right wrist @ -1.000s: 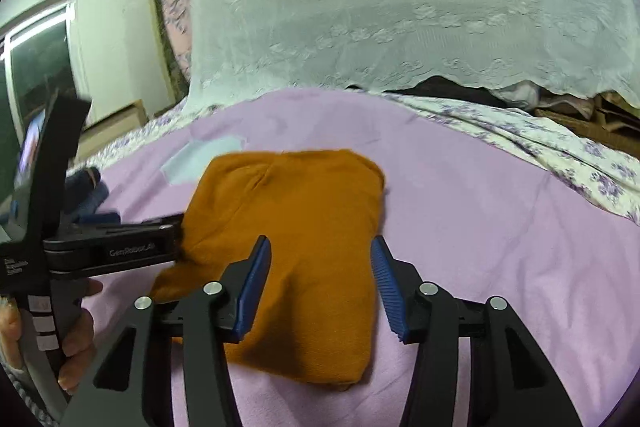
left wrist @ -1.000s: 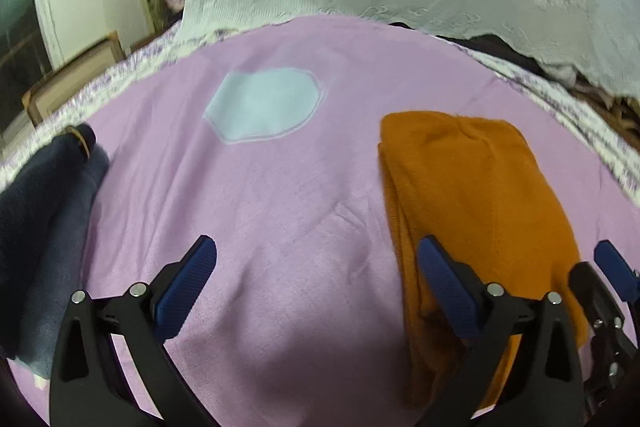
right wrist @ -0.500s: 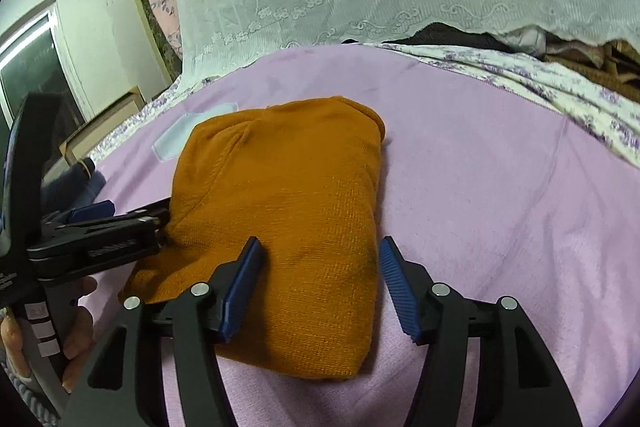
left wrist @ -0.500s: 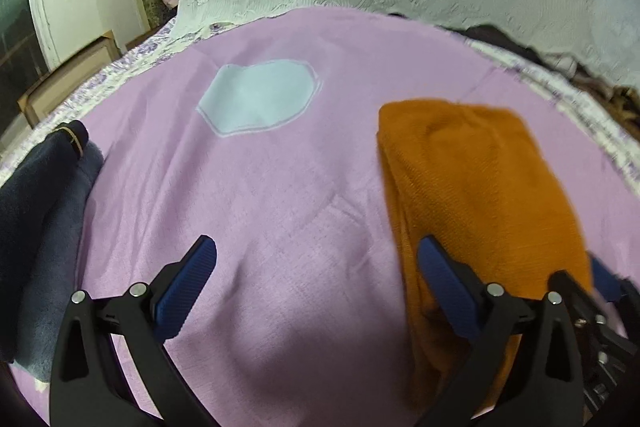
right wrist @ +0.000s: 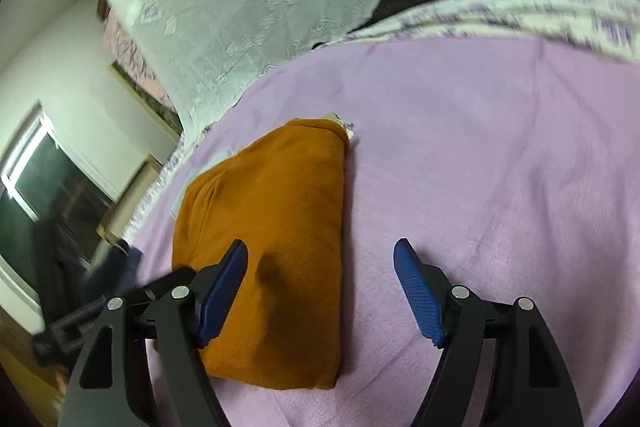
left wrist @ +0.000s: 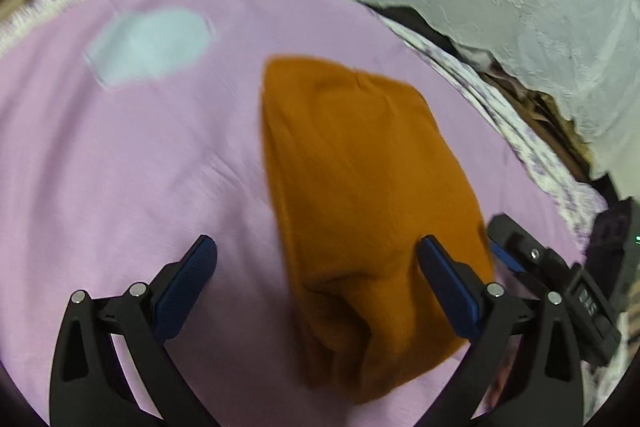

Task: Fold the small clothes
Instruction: 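Grasp the folded cardigan with the right gripper while the left gripper grasps it too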

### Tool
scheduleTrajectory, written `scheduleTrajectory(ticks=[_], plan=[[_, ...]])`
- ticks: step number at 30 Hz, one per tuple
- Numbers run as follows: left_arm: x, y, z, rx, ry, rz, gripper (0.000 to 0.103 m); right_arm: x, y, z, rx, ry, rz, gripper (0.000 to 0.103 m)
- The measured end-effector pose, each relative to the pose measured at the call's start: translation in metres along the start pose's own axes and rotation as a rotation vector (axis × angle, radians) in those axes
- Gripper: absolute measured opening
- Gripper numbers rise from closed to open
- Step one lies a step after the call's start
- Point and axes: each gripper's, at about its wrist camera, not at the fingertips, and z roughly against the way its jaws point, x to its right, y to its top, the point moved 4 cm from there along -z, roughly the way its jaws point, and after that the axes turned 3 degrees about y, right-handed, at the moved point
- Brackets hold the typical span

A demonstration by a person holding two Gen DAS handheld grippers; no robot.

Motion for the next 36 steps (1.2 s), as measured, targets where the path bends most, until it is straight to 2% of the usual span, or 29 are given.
scheduleTrajectory(ticks=[7,11,14,18,24,26,30,33,36], plan=[[0.004,0.0,-0.018,-0.038,-0.025,-0.009,0.099,0.007,0.008,-0.018,-0.044,0.089,-0.093,0.076],[0.011,0.002,-0.022,-0.035,-0.072,-0.021,0.099,0.005,0.018,-0.034,-0.06,0.107,-0.097,0.066],[0.019,0.001,-0.021,-0.036,-0.102,-0.062,0.098,0.005,0.025,-0.049,-0.089,0.131,-0.105,0.065],[0.025,0.003,-0.029,-0.033,-0.081,-0.091,0.098,0.007,0.033,-0.071,-0.137,0.157,-0.11,0.063],[0.026,0.01,-0.034,-0.013,-0.06,-0.096,0.098,-0.001,0.037,-0.088,-0.181,0.183,-0.053,0.061],[0.026,0.01,-0.033,-0.009,-0.061,-0.103,0.095,-0.001,0.036,-0.086,-0.174,0.188,-0.046,0.055],[0.025,0.01,-0.027,0.014,-0.059,-0.098,0.078,-0.006,0.033,-0.08,-0.142,0.172,-0.002,0.048],[0.023,0.011,-0.026,0.022,-0.063,-0.084,0.072,-0.013,0.032,-0.075,-0.115,0.148,0.047,0.046],[0.02,0.01,-0.025,0.01,-0.086,-0.073,0.072,-0.016,0.033,-0.066,-0.087,0.141,0.071,0.044]])
